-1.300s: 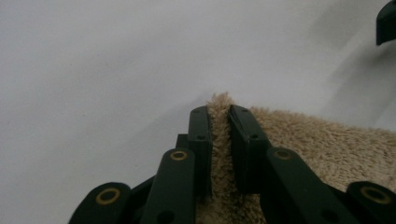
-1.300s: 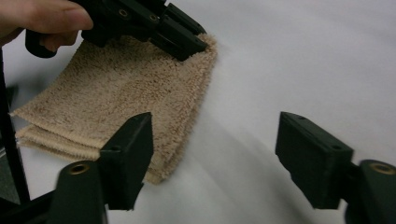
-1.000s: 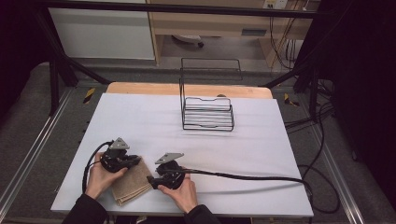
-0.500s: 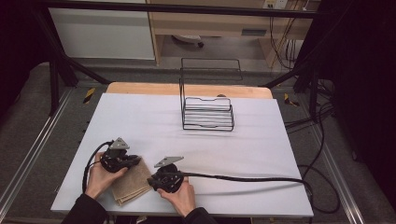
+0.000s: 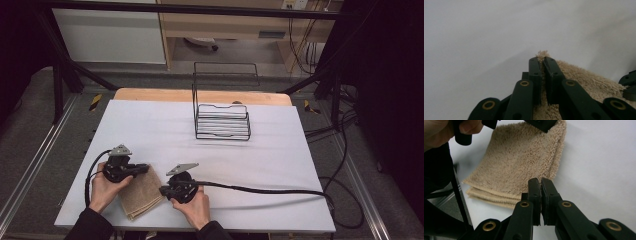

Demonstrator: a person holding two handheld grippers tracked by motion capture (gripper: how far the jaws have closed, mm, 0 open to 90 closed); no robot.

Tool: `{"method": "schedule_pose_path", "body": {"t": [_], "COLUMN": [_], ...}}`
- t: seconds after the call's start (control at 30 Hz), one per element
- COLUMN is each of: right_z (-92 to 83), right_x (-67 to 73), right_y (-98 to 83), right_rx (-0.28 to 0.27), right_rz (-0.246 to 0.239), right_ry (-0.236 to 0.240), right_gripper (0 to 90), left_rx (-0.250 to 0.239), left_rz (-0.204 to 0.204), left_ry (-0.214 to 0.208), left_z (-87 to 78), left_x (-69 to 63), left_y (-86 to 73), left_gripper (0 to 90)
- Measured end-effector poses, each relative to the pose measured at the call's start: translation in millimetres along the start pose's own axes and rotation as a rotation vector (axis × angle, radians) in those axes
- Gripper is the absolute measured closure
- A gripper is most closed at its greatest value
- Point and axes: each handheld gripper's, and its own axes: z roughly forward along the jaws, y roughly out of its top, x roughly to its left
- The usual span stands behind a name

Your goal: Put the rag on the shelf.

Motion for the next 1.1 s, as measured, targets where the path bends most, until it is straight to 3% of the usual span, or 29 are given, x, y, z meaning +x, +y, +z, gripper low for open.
{"method": "schedule_pose_path", "body": {"t": [0.13, 0.27, 0.37, 0.53, 0.57, 0.8, 0.93, 1.1], "right_z": [-16.0, -31.9, -51.7, -63.9, -66.9, -56.3, -37.4, -26.2], "right_x": [-2.1, -8.2, -23.1, -38.7, -48.1, -73.4, -90.7, -98.5], "right_y": [10.5, 16.7, 18.3, 15.7, 14.3, 19.0, 23.9, 25.2], "right_rx": [0.003, 0.017, 0.032, 0.044, 0.053, 0.038, 0.011, -0.006], "right_rz": [-0.033, -0.044, -0.032, -0.016, -0.028, -0.090, -0.099, -0.108], "right_ry": [-0.025, -0.041, -0.066, -0.087, -0.118, -0.181, -0.173, -0.174], "right_gripper": [87.1, 87.1, 87.1, 87.0, 86.9, 86.7, 86.7, 86.5], "left_rx": [-0.066, -0.086, -0.094, -0.099, -0.100, -0.091, -0.087, -0.084], "left_rz": [-0.038, -0.050, -0.060, -0.070, -0.069, -0.072, -0.096, -0.102], "left_ry": [0.003, -0.002, -0.014, -0.023, -0.022, 0.055, 0.078, 0.106], "left_z": [-5.0, -1.3, 5.8, 22.5, 26.2, 45.1, 46.4, 45.6], "left_x": [-10.3, -19.2, -27.7, -39.6, -41.0, -36.7, -28.4, -27.0], "left_y": [9.4, 15.5, 20.9, 30.5, 32.1, 37.0, 32.0, 27.6], "left_gripper": [84.4, 84.4, 84.3, 84.3, 84.2, 84.1, 84.1, 83.7]}}
